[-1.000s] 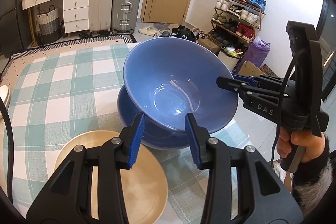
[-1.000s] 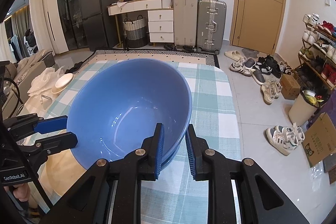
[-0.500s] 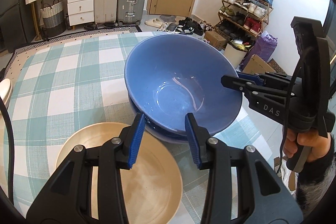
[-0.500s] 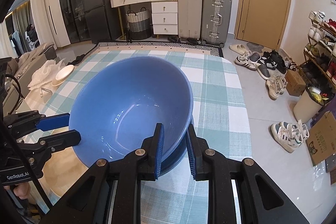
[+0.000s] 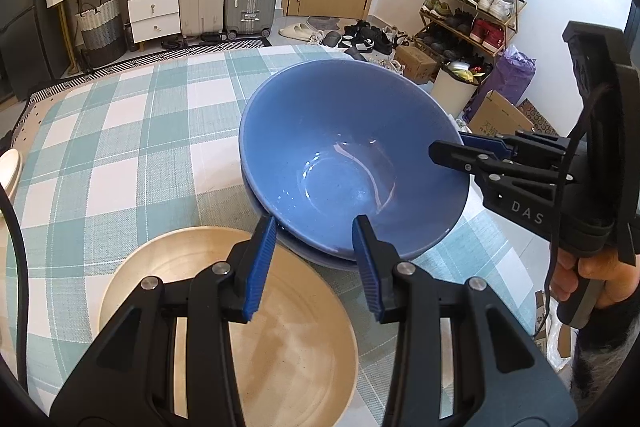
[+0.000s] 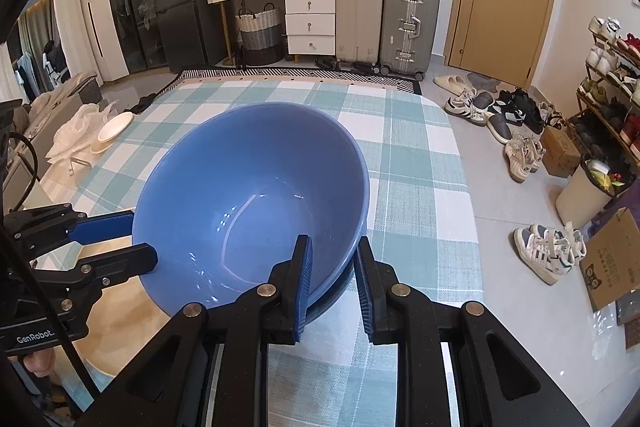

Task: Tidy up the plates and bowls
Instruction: 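Lower the held bowl into the nested blue bowls with both grippers, then open both grippers to release the bowl into the stack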

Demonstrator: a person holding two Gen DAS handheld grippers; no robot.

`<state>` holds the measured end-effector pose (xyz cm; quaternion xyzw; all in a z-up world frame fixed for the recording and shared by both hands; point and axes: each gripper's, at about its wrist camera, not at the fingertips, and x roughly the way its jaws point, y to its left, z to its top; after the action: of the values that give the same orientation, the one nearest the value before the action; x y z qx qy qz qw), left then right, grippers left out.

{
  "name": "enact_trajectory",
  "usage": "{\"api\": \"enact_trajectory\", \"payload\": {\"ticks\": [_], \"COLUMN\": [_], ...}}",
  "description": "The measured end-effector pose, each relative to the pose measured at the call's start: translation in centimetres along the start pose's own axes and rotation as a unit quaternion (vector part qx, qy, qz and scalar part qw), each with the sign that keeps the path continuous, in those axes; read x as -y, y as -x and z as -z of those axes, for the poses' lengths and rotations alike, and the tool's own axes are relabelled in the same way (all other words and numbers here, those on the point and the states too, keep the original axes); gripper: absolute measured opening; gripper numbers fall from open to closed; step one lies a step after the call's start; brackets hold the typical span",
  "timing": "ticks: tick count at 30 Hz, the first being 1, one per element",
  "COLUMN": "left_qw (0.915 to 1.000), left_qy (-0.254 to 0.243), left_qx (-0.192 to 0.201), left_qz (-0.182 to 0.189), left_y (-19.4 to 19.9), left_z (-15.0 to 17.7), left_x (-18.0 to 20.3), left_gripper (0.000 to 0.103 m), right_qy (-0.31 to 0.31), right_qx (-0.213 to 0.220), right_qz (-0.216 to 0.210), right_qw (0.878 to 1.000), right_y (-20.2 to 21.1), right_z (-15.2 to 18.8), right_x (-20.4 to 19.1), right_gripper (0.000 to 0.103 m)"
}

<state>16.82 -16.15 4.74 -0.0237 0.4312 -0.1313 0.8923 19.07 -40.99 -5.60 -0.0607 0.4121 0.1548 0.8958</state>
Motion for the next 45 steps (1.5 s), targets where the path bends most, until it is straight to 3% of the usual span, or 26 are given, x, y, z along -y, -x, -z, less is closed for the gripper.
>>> {"api": "enact_trajectory", "payload": {"ticks": [22, 31, 34, 36, 40, 45], "left_qw": [1.0, 0.9999, 0.9998, 0.9998, 0.9997, 0.9997], "left_qy": [-0.004, 0.009, 0.013, 0.015, 0.022, 0.022], "left_qx": [-0.007, -0.005, -0.006, -0.004, 0.006, 0.007], "left_qz": [-0.003, -0.01, -0.014, -0.014, -0.01, -0.009], "left_y": [-1.0, -1.1, -1.0, -0.9, -0.6, -0.7], "left_z": [0.2, 0.0, -0.2, -0.4, -0.7, -1.2], "left_x": [0.2, -1.3, -1.9, -2.3, -3.2, -4.1], "left_gripper": [0.036, 0.037, 0.043, 0.053, 0.069, 0.078], "right_qy": [0.024, 0.01, 0.001, -0.004, -0.022, -0.048], "right_qx": [-0.015, -0.027, -0.028, -0.026, -0.007, 0.006], "right_qz": [0.025, 0.023, 0.012, 0.006, -0.018, -0.035], "right_qw": [0.999, 0.999, 1.0, 1.0, 1.0, 0.998], "right_y": [-1.5, -2.8, -3.0, -2.9, -2.0, -1.5], "right_z": [0.8, 0.7, 0.8, 0.7, 0.7, 0.8], "right_x": [-0.1, 0.9, 1.2, 1.4, 1.9, 2.8], "right_gripper": [0.027, 0.043, 0.05, 0.055, 0.08, 0.086]}}
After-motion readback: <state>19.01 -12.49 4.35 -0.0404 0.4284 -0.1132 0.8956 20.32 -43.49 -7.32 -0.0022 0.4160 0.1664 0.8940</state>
